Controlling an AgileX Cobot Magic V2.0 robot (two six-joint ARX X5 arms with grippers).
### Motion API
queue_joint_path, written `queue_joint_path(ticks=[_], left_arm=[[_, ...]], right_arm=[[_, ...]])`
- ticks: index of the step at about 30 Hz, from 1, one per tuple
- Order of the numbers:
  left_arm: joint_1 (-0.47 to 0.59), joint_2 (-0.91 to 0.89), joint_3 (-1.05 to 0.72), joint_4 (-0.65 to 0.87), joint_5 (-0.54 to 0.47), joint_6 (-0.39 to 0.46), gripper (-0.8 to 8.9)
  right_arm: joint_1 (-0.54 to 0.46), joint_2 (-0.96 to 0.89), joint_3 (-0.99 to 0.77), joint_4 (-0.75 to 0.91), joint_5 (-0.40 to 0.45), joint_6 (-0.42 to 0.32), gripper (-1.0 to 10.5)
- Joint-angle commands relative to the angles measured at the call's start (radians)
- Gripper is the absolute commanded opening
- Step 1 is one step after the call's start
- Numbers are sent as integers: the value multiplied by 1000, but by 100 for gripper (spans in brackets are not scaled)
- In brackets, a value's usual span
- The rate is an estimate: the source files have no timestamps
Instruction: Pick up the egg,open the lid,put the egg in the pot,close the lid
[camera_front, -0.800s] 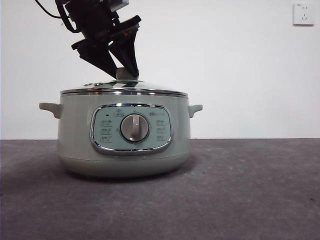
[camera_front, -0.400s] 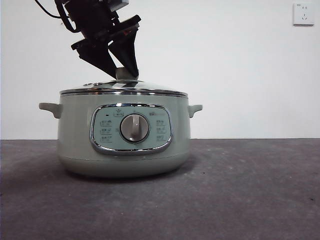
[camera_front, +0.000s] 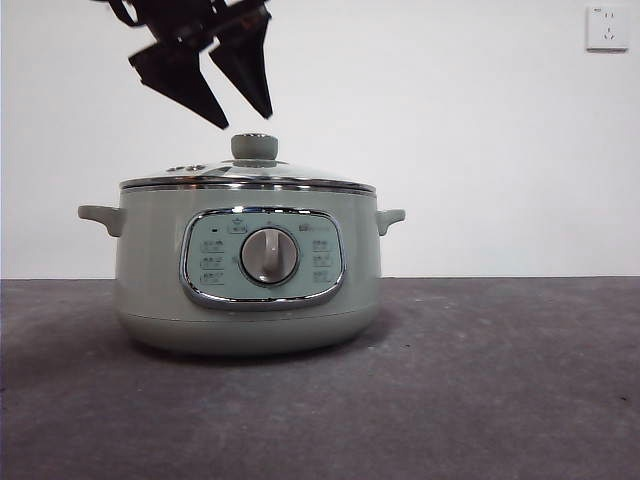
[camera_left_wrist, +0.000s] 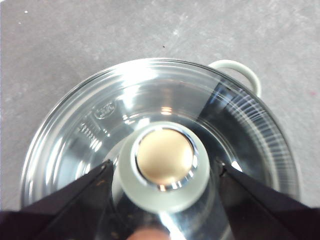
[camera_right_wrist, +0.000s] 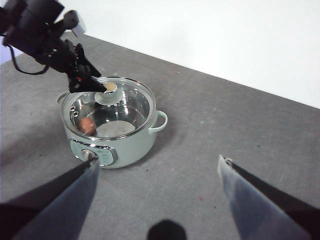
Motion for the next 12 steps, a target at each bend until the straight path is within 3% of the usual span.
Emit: queue_joint_path(ticks=[1,12], left_arm=[[2,-61,3,-30,-1,-7,347],[1,-417,3,-274,8,-77,346]], right_arm=[[0,-3,-6,-23,3,12,407],[0,4,-39,-23,3,11,407]])
